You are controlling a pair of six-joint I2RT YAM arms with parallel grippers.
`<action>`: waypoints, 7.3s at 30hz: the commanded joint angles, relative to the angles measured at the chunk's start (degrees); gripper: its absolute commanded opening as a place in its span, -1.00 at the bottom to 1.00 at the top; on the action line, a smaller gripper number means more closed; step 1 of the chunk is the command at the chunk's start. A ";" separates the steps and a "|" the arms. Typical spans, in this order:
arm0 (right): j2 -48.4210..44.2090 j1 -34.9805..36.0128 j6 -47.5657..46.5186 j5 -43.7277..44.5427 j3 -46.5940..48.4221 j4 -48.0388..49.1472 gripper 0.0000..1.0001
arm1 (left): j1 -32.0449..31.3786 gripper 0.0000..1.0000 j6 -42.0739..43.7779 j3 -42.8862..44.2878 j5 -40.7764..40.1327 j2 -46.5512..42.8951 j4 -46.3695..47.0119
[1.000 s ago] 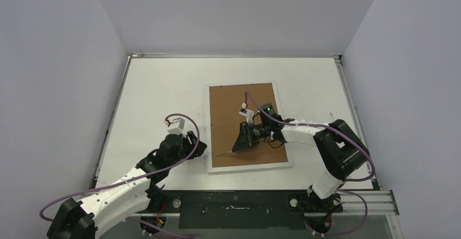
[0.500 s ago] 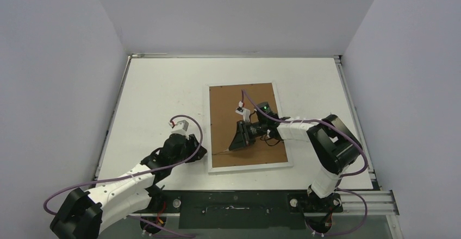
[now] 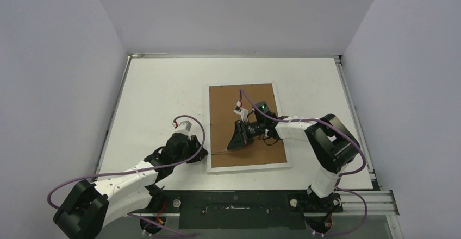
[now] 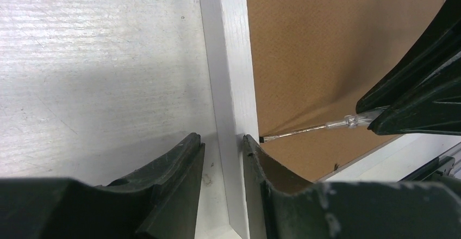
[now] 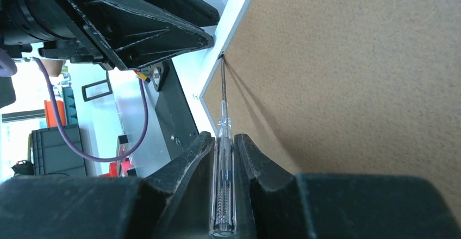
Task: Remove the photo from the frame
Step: Release the photo frame item from the photo frame, then move the photo frame to the center of the board, then release the photo frame item from the photo frame.
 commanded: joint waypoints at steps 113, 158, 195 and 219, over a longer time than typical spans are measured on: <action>-8.16 -10.88 -5.91 13.03 13.51 -17.02 -0.89 | 8.38 -0.09 14.40 28.34 -2.34 32.07 -0.80; -0.78 -8.38 -9.30 9.37 12.91 -10.87 -0.89 | 3.27 -0.20 18.91 22.01 4.47 25.83 3.19; 8.28 -8.54 -14.88 1.57 19.65 -19.44 -0.89 | 12.07 -0.27 11.04 16.28 10.64 27.78 23.76; 11.95 -7.42 -15.22 1.11 23.31 -23.23 -0.89 | 12.20 -0.32 11.76 15.66 9.79 28.35 23.34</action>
